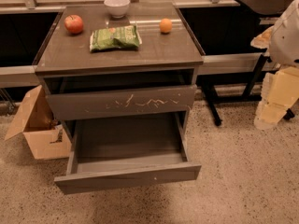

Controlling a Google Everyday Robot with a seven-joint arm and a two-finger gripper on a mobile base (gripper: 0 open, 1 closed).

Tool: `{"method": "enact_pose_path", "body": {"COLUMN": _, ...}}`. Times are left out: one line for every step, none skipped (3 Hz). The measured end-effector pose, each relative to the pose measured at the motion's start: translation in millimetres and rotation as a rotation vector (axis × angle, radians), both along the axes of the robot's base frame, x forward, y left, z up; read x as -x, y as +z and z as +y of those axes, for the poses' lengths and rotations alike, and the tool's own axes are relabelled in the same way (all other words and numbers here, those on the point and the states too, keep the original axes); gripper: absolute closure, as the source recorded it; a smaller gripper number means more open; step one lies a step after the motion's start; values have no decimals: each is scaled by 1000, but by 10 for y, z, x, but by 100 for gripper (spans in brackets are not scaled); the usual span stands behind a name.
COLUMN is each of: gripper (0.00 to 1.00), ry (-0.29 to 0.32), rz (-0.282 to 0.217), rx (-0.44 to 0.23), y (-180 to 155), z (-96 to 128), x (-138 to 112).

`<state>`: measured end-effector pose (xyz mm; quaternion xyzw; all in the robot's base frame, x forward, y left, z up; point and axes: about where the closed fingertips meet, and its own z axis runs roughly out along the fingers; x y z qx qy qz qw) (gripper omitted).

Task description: Place green jalapeno chip bag into middle drawer

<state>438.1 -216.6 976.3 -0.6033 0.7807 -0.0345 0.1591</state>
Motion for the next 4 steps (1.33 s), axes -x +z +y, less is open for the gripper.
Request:
{"method": "enact_pose_path", "body": {"gripper": 0, "ry": 0, "rz": 0, "rx": 0, "y": 0, "z": 1, "x": -1}}
{"method": "enact_pose_path", "body": {"gripper": 0, "ry": 45, "rz": -59, "rx": -108, "y": -35, "z": 219, "x": -418}}
{"method": "enact_pose_path", "body": {"gripper": 0, "ry": 87, "rz": -102, "rx": -204, "y": -96, "z": 448, "x": -803}}
{"method": "enact_pose_path", "body": {"gripper": 0, "ry": 87, "rz": -102, "rx": -204, "y": -96, "z": 448, "x": -803}}
